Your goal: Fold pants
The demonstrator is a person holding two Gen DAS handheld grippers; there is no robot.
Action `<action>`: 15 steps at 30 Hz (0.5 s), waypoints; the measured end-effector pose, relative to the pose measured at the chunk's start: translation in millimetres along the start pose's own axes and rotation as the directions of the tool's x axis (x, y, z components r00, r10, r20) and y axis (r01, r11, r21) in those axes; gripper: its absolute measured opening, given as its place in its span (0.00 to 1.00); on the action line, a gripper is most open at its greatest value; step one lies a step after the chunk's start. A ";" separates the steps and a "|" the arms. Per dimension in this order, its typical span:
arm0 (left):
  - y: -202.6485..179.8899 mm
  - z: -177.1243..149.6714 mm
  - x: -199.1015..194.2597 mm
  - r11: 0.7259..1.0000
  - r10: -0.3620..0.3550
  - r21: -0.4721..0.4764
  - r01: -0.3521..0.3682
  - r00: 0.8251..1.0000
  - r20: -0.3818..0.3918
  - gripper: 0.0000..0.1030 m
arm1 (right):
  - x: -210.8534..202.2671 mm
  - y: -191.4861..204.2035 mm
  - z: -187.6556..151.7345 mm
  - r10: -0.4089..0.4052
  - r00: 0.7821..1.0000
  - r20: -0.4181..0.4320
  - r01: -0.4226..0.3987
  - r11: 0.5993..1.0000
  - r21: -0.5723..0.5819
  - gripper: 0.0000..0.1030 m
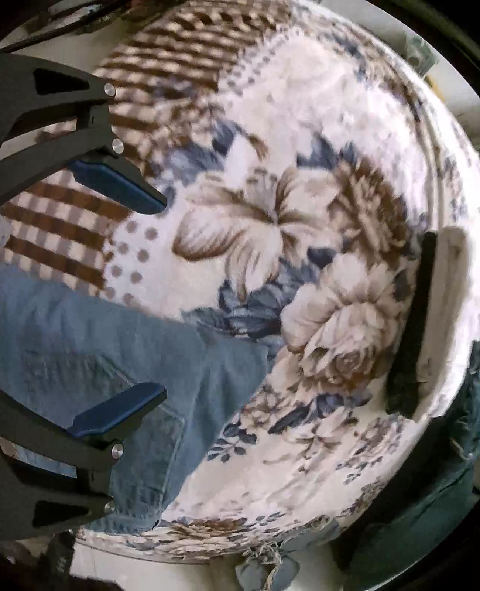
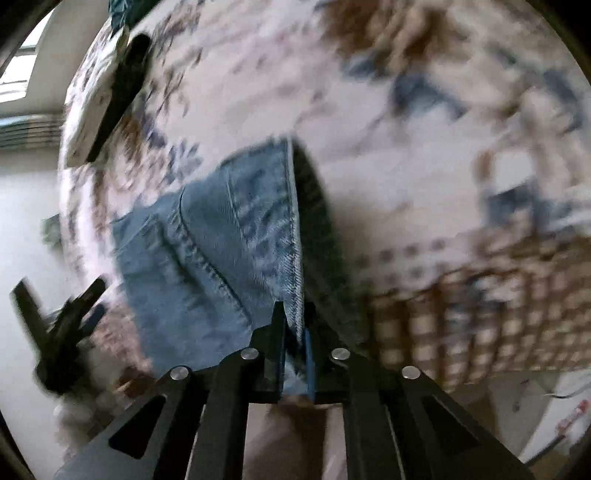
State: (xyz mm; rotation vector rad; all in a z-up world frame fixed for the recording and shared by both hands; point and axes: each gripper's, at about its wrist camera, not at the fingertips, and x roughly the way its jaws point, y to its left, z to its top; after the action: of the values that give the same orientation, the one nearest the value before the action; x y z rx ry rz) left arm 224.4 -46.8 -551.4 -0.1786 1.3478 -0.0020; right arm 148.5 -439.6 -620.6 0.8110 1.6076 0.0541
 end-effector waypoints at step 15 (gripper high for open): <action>-8.3 33.7 62.2 0.993 -0.095 0.052 0.102 0.988 -0.124 0.94 | 39.5 -10.2 -8.2 -0.027 0.999 -0.019 0.027 1.000 0.002 0.20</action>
State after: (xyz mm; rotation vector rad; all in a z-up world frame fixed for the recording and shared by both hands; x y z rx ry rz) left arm 271.8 -57.2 -603.6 -0.1984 1.4570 -0.1372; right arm 137.3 -423.3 -657.2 0.7920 1.6362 0.0404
